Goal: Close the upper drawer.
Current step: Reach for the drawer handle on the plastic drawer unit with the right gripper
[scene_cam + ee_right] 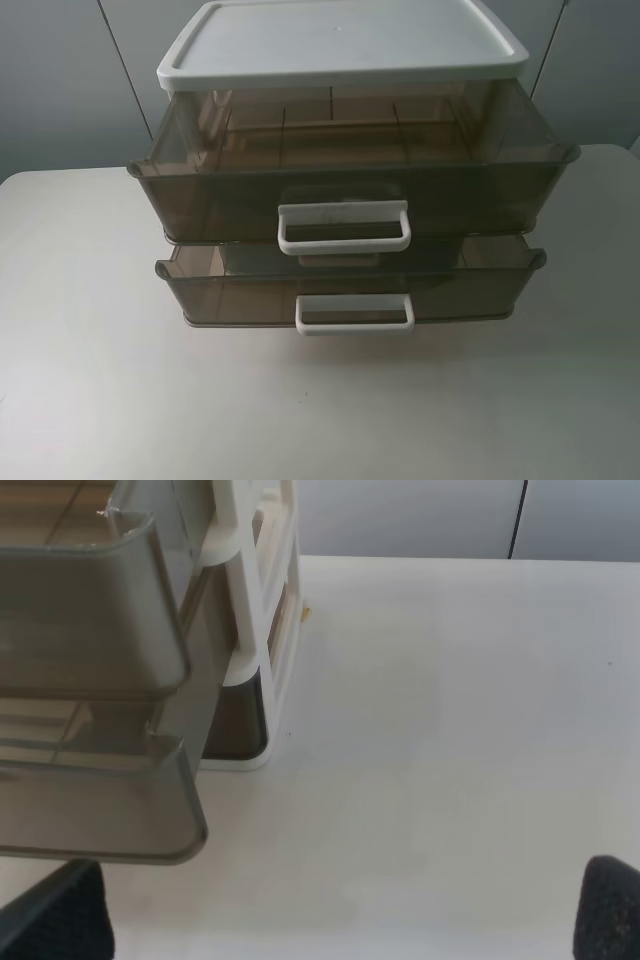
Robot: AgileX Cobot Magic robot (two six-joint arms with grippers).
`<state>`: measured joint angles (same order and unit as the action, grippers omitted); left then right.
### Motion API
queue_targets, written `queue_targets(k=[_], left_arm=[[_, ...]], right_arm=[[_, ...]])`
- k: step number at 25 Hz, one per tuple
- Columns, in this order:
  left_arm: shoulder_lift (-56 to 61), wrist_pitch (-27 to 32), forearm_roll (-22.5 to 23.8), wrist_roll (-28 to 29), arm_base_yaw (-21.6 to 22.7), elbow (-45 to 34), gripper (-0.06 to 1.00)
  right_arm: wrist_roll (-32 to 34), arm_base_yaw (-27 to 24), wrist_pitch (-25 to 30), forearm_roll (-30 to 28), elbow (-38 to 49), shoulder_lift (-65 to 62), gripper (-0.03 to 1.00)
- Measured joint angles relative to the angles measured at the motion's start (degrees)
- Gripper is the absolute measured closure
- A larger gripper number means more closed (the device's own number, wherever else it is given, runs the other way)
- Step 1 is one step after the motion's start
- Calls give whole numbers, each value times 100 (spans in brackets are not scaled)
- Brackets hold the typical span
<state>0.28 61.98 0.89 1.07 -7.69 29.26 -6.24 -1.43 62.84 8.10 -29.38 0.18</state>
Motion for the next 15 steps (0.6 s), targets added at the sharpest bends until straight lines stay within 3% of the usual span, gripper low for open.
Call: queue_targets(k=[15], left_arm=[[0, 0, 0, 0, 0, 0, 20]], right_arm=[[13, 0, 0, 0, 0, 0, 27]])
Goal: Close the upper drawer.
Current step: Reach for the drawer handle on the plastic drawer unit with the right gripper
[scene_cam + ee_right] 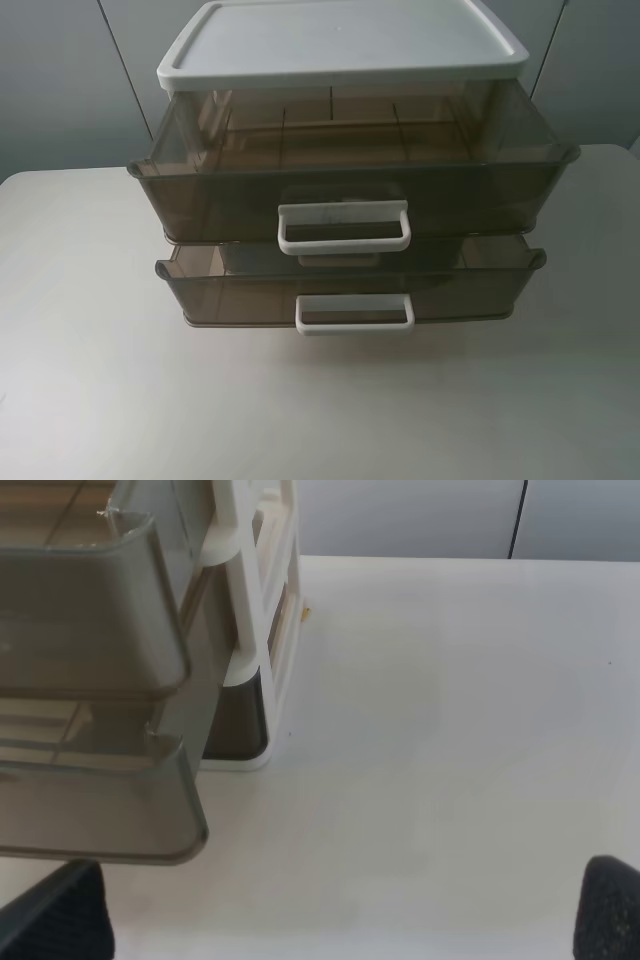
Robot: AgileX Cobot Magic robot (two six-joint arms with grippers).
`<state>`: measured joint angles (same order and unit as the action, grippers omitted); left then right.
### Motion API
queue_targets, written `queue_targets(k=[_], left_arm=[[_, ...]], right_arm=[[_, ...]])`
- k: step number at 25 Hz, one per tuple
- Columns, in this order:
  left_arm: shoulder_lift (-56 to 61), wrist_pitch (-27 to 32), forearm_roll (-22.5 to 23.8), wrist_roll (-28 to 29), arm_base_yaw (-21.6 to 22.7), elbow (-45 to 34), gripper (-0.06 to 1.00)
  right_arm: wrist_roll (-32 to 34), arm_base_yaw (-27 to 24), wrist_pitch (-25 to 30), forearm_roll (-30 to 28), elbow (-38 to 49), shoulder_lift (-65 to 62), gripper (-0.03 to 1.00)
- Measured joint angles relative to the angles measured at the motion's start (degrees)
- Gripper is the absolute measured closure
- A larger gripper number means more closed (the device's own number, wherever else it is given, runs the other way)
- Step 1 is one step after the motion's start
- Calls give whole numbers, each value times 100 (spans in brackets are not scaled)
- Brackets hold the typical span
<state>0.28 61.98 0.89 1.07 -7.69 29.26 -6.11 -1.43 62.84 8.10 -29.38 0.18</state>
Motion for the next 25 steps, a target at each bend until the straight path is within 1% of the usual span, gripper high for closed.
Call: queue_targets(k=[25], left_arm=[[0, 0, 0, 10, 0, 0, 20]], right_arm=[[9, 0, 0, 0, 0, 0, 27]])
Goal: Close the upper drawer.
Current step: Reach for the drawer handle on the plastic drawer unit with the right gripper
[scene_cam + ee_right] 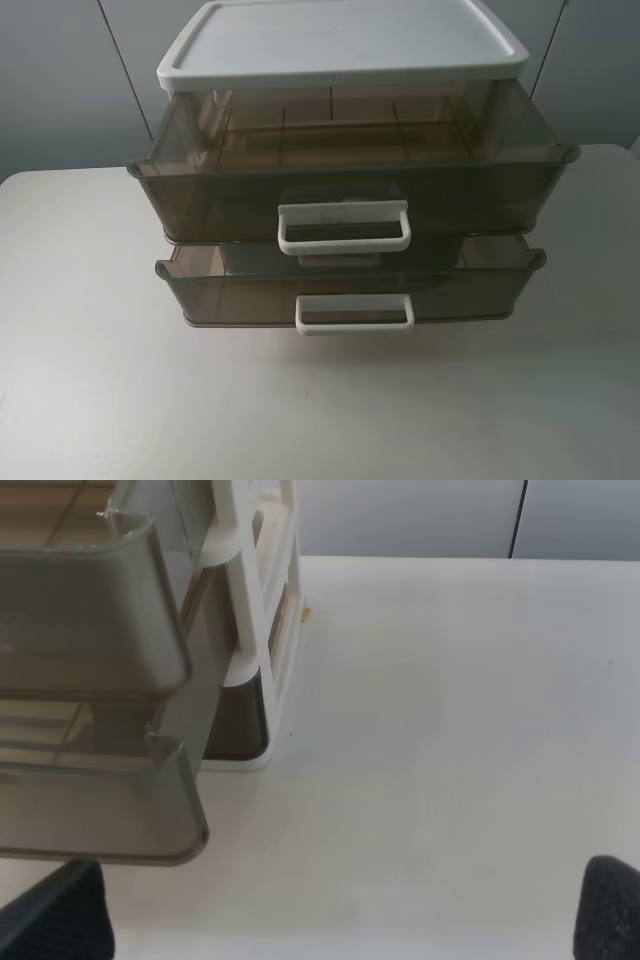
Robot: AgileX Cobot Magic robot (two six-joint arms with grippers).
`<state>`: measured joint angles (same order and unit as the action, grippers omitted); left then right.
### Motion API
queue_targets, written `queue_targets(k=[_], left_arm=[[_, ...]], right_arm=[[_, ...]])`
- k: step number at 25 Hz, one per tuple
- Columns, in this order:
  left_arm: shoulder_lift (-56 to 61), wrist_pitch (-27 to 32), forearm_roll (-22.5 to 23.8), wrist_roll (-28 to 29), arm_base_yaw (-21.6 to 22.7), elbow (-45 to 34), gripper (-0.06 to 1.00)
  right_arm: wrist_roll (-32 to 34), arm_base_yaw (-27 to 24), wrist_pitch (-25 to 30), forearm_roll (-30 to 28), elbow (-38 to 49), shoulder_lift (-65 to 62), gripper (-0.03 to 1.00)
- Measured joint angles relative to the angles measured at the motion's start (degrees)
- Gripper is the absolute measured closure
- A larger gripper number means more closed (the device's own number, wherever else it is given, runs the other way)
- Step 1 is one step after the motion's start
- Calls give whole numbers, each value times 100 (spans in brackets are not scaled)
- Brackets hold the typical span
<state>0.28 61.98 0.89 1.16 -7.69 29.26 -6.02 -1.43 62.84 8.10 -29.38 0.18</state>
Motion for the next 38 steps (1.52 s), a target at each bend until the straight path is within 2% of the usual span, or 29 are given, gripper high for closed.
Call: queue_targets(k=[4, 13, 15, 17, 19, 22, 32, 35, 38], left_arm=[[0, 0, 0, 0, 0, 0, 20], [0, 0, 0, 0, 0, 0, 20], [0, 0, 0, 0, 0, 0, 20], [0, 0, 0, 0, 0, 0, 20], [0, 0, 0, 0, 0, 0, 20], [0, 0, 0, 0, 0, 0, 20], [0, 0, 0, 0, 0, 0, 20], [0, 0, 0, 0, 0, 0, 20], [0, 0, 0, 0, 0, 0, 20]], right_arm=[[85, 0, 0, 0, -176, 294, 27], [209, 0, 0, 131, -2217, 2626, 27], [39, 0, 0, 366, -2467, 3098, 27], [-433, 36, 14, 659, -2528, 3453, 27], [-762, 276, 40, 830, -2541, 3744, 27], [-1005, 1041, 54, 894, -2544, 4118, 27], [-1643, 4472, 53, 916, -2554, 5194, 27], [-1813, 5234, 40, 916, -2554, 5559, 27], [-2050, 5756, -56, 1077, -2554, 5954, 27]])
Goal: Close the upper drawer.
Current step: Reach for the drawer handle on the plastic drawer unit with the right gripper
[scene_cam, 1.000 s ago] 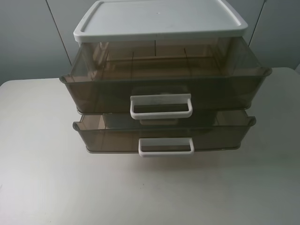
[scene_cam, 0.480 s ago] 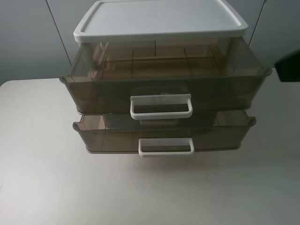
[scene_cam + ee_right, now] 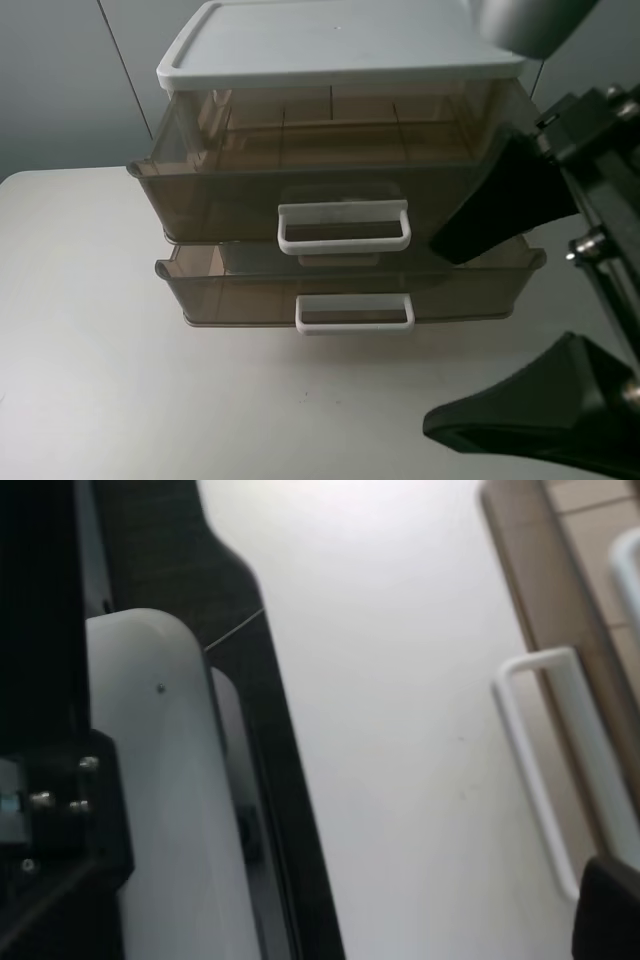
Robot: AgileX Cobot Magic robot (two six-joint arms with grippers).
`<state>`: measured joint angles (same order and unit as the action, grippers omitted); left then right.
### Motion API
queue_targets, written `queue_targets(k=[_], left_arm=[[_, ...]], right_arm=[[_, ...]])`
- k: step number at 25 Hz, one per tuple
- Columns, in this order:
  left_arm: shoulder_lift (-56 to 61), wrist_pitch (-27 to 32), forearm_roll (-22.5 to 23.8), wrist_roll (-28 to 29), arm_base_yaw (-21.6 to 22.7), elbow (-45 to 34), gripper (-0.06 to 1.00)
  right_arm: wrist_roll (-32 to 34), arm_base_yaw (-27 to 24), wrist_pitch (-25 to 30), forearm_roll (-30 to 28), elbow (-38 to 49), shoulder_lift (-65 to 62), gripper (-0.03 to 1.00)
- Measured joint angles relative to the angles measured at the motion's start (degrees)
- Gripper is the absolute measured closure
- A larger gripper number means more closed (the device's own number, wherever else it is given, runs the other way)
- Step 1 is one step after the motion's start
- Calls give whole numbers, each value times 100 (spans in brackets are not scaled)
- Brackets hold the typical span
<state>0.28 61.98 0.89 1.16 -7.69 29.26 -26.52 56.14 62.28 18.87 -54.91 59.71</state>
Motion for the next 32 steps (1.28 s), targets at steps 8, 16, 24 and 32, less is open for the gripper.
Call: queue_targets(k=[8, 16, 24, 32], left_arm=[[0, 0, 0, 0, 0, 0, 20], [0, 0, 0, 0, 0, 0, 20], [0, 0, 0, 0, 0, 0, 20], [0, 0, 0, 0, 0, 0, 20]], right_arm=[[-747, 176, -549, 291, 0, 993, 27], [-1111, 176, -1040, 291, 0, 1485, 27], [-1246, 176, -1073, -80, 0, 1733, 27], [-1256, 44, -1073, -502, 0, 1762, 27]])
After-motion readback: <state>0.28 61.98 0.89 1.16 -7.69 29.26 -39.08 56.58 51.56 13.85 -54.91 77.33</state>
